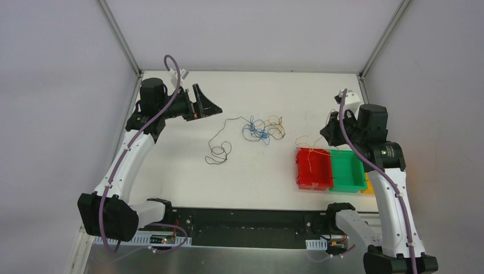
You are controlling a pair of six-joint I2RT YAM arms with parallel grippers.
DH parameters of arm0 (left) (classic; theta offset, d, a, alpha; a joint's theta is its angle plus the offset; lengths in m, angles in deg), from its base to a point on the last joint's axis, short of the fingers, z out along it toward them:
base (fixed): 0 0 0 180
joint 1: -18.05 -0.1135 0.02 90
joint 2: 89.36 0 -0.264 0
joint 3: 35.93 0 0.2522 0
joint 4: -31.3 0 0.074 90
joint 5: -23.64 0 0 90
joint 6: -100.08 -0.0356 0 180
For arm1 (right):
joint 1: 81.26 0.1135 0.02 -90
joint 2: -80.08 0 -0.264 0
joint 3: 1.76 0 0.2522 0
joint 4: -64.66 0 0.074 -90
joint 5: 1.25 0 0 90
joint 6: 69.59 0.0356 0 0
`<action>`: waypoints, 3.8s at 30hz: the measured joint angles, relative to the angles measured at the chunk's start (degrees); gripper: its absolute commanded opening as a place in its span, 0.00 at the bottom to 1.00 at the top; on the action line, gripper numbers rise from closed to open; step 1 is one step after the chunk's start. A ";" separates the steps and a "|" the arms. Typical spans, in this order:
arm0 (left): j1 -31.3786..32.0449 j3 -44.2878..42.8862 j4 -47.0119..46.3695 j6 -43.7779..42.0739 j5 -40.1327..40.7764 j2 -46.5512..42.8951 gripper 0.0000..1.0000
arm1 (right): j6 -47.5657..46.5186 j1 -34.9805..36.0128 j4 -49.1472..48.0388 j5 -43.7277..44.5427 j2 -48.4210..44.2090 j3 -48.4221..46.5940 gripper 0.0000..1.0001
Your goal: Untangle the cables
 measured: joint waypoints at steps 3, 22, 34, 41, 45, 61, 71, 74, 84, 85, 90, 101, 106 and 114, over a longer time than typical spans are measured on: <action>0.00 0.00 0.00 0.00 0.00 -0.02 0.98 | -4.94 -0.48 1.90 2.89 -1.51 5.31 0.00; 0.00 1.11 0.07 -0.04 0.11 0.00 0.97 | -20.39 8.20 4.85 12.68 17.51 11.13 0.00; -0.50 1.81 0.07 0.02 1.36 0.20 0.96 | -18.51 14.34 5.01 12.61 23.45 16.09 0.47; -0.83 1.84 0.07 0.02 1.42 0.24 0.97 | -17.73 14.32 9.60 12.35 20.35 11.19 0.75; -0.83 1.84 0.07 0.02 1.46 0.28 0.97 | -17.88 13.60 13.57 11.23 16.00 6.78 0.76; -0.83 1.86 0.07 0.02 1.46 0.28 0.95 | -26.69 -1.16 16.57 9.38 16.87 4.04 0.40; -0.83 1.86 0.07 -0.02 1.42 0.39 0.94 | -28.24 -0.04 13.20 5.62 19.50 8.83 0.00; -0.83 1.86 0.09 -0.04 1.44 0.96 0.94 | -27.06 2.84 12.31 4.22 19.52 12.00 0.00; -1.20 1.90 5.18 -4.04 2.16 3.13 0.98 | -24.55 6.08 11.63 2.97 22.32 17.03 0.37; -1.38 1.90 6.27 -4.68 2.58 3.28 0.98 | -24.37 6.05 12.13 3.08 21.99 16.74 0.42; -3.13 1.90 12.13 -9.09 5.60 5.22 0.92 | -23.10 5.95 14.29 3.61 19.10 9.53 0.65; -3.43 3.98 16.39 -14.27 9.79 20.41 0.93 | -12.85 8.87 8.70 -5.53 21.18 -5.07 0.80; -2.01 4.11 15.89 -14.80 13.20 26.60 0.86 | -7.26 11.67 2.34 -8.81 25.55 -5.31 0.80; -0.72 -4.24 10.54 -16.35 10.78 38.75 0.84 | -2.86 12.83 -2.84 -10.78 29.11 -6.08 0.80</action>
